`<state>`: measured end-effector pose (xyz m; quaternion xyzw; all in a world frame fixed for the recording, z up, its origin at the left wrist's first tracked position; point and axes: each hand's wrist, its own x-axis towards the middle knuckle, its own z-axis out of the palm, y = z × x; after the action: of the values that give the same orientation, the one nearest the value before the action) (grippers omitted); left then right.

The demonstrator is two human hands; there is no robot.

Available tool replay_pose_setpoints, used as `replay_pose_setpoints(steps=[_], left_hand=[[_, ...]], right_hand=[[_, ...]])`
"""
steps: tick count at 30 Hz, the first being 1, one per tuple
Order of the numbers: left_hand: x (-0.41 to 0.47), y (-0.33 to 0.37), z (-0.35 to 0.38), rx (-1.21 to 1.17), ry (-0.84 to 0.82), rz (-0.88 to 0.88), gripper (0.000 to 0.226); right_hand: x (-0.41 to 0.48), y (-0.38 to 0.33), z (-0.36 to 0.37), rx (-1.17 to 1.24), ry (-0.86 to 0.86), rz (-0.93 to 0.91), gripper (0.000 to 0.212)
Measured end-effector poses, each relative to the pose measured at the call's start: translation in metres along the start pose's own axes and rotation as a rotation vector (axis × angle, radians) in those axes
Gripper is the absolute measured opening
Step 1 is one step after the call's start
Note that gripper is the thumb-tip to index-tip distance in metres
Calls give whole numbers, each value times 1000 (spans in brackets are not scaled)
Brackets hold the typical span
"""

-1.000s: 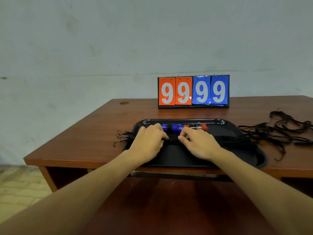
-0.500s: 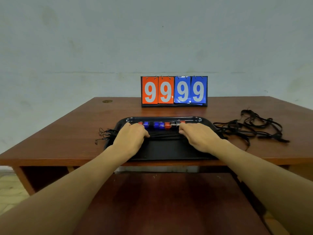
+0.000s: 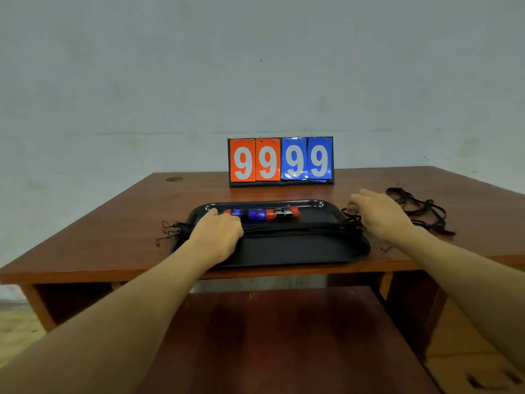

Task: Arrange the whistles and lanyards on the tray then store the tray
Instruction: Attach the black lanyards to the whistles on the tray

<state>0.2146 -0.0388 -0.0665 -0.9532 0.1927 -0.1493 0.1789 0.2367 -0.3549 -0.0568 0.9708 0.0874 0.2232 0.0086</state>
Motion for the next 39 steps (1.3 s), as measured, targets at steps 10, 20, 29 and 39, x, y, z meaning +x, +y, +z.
replay_pose_setpoints(steps=[10, 20, 29, 39], left_hand=[[18, 50, -31, 87, 148, -10, 26], [62, 101, -49, -639, 197, -57, 28], [75, 159, -70, -851, 263, 116, 24], [73, 171, -84, -856, 161, 99, 23]], right_hand=[[-9, 48, 8, 363, 127, 248, 21], [-33, 67, 27, 576, 109, 328, 18], [-32, 71, 31, 576, 76, 273, 27], [-37, 73, 21, 628, 18, 293, 25]])
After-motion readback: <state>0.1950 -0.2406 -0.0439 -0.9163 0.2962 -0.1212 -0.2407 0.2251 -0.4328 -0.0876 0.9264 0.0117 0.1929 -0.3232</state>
